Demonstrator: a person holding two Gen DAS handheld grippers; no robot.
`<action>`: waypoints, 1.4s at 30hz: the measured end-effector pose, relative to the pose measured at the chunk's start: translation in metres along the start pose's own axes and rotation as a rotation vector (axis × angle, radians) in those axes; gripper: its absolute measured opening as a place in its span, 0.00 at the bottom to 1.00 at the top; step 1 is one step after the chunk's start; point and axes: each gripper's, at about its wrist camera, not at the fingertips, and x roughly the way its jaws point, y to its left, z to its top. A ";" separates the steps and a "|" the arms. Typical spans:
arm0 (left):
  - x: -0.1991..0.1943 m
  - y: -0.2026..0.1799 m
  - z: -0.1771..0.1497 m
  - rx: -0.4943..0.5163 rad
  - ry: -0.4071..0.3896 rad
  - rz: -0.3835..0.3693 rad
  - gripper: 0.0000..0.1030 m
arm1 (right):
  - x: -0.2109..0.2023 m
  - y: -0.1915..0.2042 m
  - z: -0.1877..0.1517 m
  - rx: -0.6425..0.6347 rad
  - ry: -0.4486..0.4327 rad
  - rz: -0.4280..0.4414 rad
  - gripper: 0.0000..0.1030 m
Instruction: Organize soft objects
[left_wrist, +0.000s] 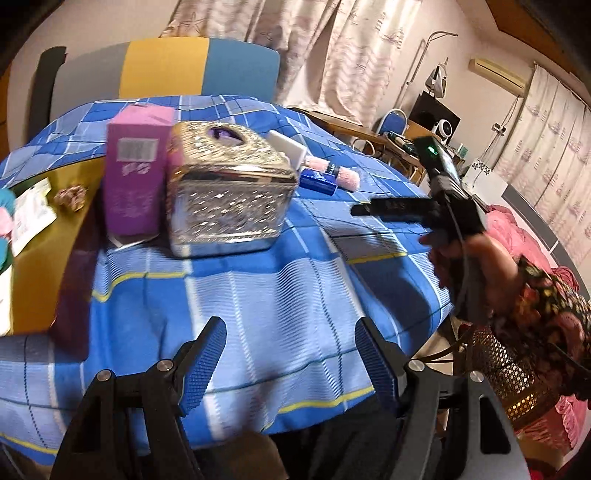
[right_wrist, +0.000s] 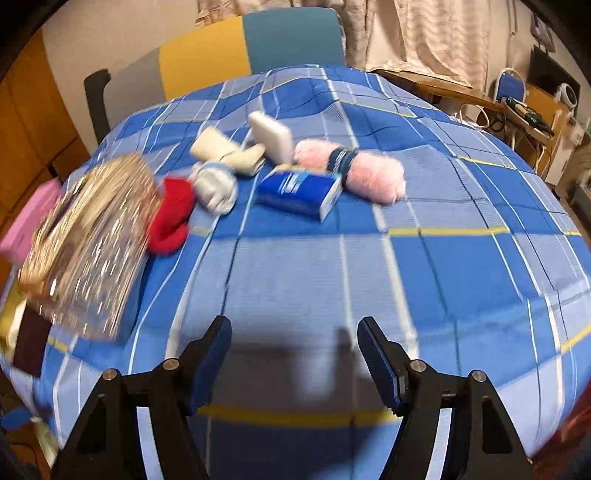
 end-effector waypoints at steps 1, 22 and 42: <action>0.004 -0.003 0.004 -0.002 0.008 -0.002 0.71 | 0.004 -0.002 0.008 0.002 -0.002 0.006 0.70; 0.048 -0.022 0.028 -0.034 0.092 -0.030 0.71 | 0.049 -0.021 0.095 0.016 -0.040 0.277 0.72; 0.061 -0.037 0.054 -0.017 0.083 -0.033 0.71 | 0.113 -0.036 0.128 -0.283 0.169 -0.086 0.45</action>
